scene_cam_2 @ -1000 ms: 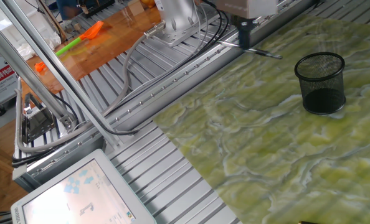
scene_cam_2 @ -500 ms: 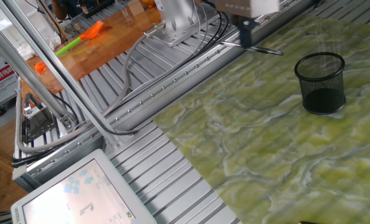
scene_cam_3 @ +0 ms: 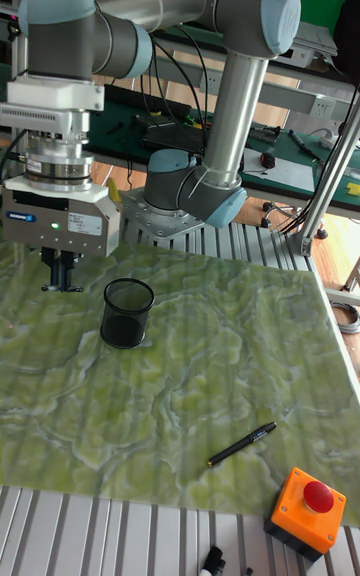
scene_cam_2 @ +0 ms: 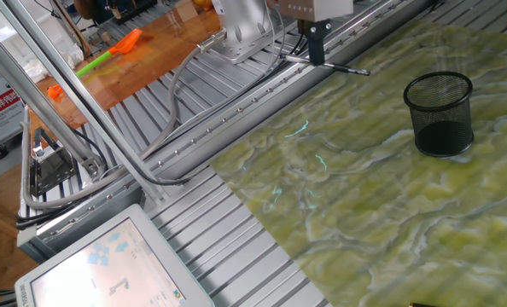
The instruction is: Put the pen into the pen holder
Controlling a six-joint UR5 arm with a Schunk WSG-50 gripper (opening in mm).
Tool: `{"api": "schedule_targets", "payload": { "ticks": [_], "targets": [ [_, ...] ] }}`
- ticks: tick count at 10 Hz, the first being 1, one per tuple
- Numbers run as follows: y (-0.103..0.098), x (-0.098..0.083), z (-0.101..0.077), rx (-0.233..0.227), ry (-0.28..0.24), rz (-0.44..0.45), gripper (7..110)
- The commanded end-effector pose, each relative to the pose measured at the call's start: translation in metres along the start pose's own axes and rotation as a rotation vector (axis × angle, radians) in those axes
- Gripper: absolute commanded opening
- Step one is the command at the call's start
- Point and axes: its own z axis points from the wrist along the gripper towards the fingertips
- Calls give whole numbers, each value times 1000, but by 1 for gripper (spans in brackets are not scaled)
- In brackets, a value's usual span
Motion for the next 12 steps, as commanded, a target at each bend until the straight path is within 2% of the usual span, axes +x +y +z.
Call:
{"api": "schedule_targets", "payload": {
  "ticks": [1,3,5,6,8,11,12],
  "targets": [
    [13,18,9,-10,-15,74,7],
    [14,51,11,7,36,50,7],
    [17,70,11,2,50,47,7],
    [17,72,10,3,51,57,7],
    [16,59,7,-7,54,54,7],
    [5,55,4,22,63,-18,7],
    [-4,52,4,60,55,-70,7]
  ]
}}
